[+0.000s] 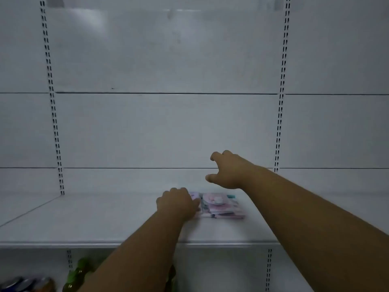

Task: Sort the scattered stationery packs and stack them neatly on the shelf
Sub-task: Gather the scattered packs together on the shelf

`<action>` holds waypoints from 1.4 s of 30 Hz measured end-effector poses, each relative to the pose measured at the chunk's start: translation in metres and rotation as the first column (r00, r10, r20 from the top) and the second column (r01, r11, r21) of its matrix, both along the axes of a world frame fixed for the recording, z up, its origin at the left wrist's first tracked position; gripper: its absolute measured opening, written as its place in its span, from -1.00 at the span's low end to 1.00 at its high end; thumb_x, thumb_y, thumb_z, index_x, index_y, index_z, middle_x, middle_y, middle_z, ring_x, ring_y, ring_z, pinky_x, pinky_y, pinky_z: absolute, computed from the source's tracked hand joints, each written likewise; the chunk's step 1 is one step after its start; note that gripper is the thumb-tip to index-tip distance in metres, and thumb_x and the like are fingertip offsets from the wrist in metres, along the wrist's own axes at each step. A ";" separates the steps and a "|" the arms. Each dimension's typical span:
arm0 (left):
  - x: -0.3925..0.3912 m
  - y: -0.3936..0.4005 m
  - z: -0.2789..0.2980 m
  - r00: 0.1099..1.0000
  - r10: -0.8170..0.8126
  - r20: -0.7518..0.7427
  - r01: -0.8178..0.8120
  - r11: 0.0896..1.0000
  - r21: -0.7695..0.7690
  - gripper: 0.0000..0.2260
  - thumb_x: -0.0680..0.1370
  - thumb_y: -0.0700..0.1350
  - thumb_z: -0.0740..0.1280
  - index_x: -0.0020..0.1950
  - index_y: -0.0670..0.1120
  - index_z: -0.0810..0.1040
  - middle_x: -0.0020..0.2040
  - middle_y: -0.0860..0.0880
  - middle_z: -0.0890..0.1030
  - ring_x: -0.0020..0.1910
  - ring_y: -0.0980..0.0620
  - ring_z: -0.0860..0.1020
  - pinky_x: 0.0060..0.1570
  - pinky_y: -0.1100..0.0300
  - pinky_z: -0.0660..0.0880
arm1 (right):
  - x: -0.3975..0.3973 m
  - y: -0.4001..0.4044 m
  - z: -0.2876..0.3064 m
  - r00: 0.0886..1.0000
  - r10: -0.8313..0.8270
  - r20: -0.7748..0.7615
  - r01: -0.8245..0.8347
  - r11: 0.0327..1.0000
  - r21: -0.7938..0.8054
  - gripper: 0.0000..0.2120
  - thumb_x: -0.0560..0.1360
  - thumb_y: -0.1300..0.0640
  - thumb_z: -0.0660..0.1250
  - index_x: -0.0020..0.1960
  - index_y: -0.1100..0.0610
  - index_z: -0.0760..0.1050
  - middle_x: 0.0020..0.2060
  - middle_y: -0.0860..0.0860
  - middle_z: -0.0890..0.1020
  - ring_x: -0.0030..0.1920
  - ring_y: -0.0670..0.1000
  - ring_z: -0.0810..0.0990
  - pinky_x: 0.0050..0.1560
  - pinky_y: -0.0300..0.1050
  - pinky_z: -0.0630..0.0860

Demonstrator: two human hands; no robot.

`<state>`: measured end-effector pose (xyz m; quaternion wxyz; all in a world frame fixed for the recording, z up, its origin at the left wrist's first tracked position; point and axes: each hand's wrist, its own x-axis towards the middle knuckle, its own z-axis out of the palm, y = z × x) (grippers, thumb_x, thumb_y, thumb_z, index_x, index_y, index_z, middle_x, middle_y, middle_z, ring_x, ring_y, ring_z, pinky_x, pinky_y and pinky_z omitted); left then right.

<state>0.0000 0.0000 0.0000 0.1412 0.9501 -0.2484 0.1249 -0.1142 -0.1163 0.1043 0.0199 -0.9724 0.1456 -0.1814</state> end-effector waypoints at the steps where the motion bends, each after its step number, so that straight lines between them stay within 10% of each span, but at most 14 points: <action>1: 0.008 -0.004 0.001 0.999 0.040 -0.032 -0.040 0.999 0.004 -0.38 0.41 0.39 0.09 0.19 -0.03 0.50 0.10 -0.06 0.60 0.03 -0.09 0.53 0.04 -0.01 0.50 | 0.005 -0.002 0.000 1.000 -0.012 0.002 0.012 1.000 0.000 -0.33 0.44 -0.23 0.29 0.43 0.02 0.21 0.37 0.13 0.35 0.26 0.18 0.44 0.19 0.10 0.45; 8: 0.029 -0.027 0.000 0.988 -0.037 -0.151 0.063 0.983 0.172 -0.53 0.36 0.34 0.14 0.06 0.06 0.49 -0.05 -0.05 0.60 -0.06 -0.11 0.55 0.02 -0.06 0.52 | 0.030 -0.025 -0.008 0.999 -0.027 0.027 0.026 1.000 0.011 -0.36 0.45 -0.21 0.30 0.43 0.01 0.22 0.37 0.12 0.35 0.26 0.17 0.45 0.19 0.06 0.44; 17: 0.033 -0.017 0.022 0.964 0.131 -0.231 -0.202 0.927 -0.315 -0.64 0.51 -0.12 0.29 0.26 -0.24 0.39 0.13 -0.19 0.57 0.11 -0.16 0.56 0.00 0.05 0.47 | 0.050 -0.045 -0.035 1.000 -0.007 0.020 0.006 0.999 0.052 -0.42 0.46 -0.19 0.28 0.39 0.03 0.29 0.31 0.12 0.41 0.20 0.16 0.48 0.14 0.06 0.47; 22: 0.024 0.009 0.031 0.962 -0.212 -0.175 -0.035 0.537 -0.843 -0.94 0.51 -0.20 0.28 -0.05 -0.14 0.53 -0.10 -0.14 0.62 -0.11 -0.13 0.59 -0.13 0.05 0.52 | 0.058 -0.060 -0.068 0.995 -0.060 -0.078 0.069 0.991 0.118 -0.52 0.49 -0.13 0.29 0.27 0.15 0.43 0.24 0.14 0.52 0.18 0.14 0.50 0.14 -0.01 0.45; 27: 0.002 0.020 0.039 0.868 -0.470 -0.160 -0.018 0.291 -0.956 -0.91 0.52 -0.14 0.36 -0.07 0.04 0.52 -0.11 -0.03 0.65 -0.17 -0.03 0.62 -0.30 0.18 0.48 | 0.071 -0.064 -0.094 0.968 -0.148 -0.203 0.174 0.978 0.115 -0.33 0.40 -0.40 0.14 0.22 0.11 0.46 0.20 0.15 0.56 0.17 0.18 0.51 0.07 -0.02 0.41; 35: -0.009 0.029 0.038 0.827 -0.542 -0.148 0.033 0.310 -0.950 -0.89 0.53 -0.07 0.39 0.03 0.03 0.52 -0.02 -0.02 0.67 -0.10 -0.08 0.66 -0.22 0.13 0.59 | 0.074 -0.065 -0.092 0.961 -0.207 -0.182 0.251 0.931 0.264 -0.28 0.28 -0.26 0.38 0.25 0.17 0.33 0.16 0.14 0.55 0.13 0.16 0.53 0.05 -0.03 0.47; 42: -0.013 0.021 0.032 0.774 -0.618 -0.139 0.073 0.304 -0.950 -0.89 0.53 -0.10 0.39 0.04 0.04 0.54 -0.03 -0.01 0.69 -0.07 -0.07 0.66 -0.09 0.02 0.62 | 0.053 -0.065 -0.094 0.927 -0.243 0.286 -0.014 0.740 0.673 -0.41 0.41 0.25 0.41 0.38 0.27 0.30 0.24 0.21 0.50 0.18 0.15 0.51 0.17 -0.02 0.48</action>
